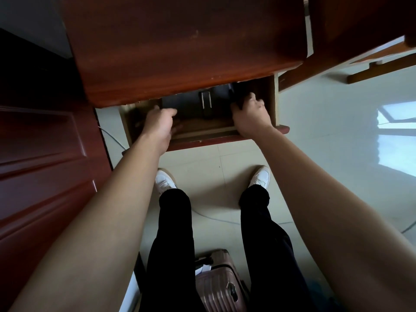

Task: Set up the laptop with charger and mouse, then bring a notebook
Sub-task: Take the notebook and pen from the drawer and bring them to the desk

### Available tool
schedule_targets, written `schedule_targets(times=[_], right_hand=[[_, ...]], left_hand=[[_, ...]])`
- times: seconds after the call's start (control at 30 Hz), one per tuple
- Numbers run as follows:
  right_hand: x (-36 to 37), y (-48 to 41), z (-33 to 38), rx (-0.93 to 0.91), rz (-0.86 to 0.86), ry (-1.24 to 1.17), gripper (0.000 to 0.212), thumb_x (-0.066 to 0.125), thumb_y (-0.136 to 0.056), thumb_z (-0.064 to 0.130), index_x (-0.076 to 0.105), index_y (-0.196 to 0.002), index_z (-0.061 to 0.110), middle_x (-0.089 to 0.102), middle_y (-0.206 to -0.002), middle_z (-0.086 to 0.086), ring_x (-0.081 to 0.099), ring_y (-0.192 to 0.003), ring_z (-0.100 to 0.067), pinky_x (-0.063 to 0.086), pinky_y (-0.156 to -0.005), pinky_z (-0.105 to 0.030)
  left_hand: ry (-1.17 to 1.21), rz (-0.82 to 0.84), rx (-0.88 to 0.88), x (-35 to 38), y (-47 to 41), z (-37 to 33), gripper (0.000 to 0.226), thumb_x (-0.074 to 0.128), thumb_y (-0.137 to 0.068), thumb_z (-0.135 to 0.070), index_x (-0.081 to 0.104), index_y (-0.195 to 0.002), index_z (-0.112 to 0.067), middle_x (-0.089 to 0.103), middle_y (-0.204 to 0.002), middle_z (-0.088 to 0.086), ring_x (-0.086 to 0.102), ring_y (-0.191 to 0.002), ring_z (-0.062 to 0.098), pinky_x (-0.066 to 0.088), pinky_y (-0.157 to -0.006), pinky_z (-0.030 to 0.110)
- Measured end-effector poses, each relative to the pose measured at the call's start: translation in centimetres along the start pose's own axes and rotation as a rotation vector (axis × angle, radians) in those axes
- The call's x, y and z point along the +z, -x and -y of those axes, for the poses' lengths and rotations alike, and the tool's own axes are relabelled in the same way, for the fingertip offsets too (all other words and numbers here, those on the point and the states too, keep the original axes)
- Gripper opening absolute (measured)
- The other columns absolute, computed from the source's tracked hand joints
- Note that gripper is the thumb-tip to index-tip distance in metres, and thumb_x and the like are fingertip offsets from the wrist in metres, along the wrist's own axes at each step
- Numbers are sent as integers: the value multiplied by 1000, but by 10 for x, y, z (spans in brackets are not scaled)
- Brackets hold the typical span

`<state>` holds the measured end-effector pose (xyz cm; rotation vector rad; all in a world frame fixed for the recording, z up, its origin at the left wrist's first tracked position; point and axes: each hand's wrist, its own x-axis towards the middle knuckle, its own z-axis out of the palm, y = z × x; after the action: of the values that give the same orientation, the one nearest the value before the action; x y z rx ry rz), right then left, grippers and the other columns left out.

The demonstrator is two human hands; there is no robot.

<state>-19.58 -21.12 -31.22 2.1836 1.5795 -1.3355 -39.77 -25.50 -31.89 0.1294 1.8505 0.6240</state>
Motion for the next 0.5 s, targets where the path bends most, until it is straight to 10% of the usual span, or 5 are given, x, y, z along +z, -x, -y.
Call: schedule_targets(times=[0.5], right_hand=[[-7,-6,-1,104,-39,-191,54,43,-97,40,39,-144,15,48,-142,-15,44,-129,-39,36,-110,-51]], left_hand=[[-278,-15,22,2,-8,1,58,45,-98,-47,37,-148,-17,46,-148,4,47,-131,28,37,-111,44]])
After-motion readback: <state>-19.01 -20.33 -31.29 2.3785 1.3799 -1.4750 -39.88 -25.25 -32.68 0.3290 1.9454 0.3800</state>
